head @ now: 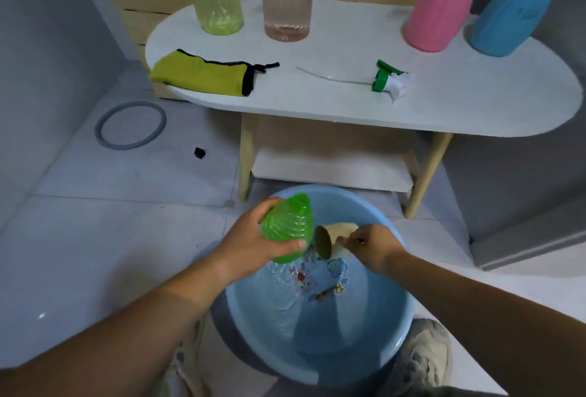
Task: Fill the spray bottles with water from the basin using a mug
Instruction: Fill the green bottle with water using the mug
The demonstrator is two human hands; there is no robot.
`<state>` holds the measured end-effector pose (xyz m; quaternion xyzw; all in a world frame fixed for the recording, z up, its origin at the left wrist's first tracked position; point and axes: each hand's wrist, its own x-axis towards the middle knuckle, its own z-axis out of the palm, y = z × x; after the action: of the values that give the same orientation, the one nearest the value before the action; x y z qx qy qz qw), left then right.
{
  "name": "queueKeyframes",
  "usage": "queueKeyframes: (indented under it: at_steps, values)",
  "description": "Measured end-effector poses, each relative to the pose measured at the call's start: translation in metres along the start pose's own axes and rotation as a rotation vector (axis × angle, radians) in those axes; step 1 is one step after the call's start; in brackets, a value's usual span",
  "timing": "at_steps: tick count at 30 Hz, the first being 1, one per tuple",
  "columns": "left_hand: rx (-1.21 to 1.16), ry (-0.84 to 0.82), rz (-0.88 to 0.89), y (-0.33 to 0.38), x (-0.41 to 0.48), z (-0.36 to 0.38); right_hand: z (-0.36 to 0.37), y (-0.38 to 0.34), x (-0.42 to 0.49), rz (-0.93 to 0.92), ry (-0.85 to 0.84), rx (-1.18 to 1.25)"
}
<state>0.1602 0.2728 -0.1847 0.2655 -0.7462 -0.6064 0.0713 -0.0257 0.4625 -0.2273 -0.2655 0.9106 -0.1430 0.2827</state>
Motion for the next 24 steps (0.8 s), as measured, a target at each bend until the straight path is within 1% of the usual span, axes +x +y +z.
queueKeyframes:
  at_steps: [6, 10, 18, 24]
  values:
    - [0.063, -0.012, -0.033, -0.012, 0.002, 0.007, 0.027, 0.017, 0.011, -0.101, -0.038, -0.127]
    - [0.066, -0.051, -0.056, -0.017, 0.003, 0.008, 0.036, 0.021, 0.018, -0.169, -0.028, -0.276]
    - [0.064, -0.028, -0.072, -0.020, 0.004, 0.009, 0.050, 0.024, 0.019, -0.173, -0.052, -0.375]
    - [0.054, -0.037, -0.065, -0.019, 0.006, 0.010, 0.052, 0.022, 0.019, -0.159, -0.057, -0.360]
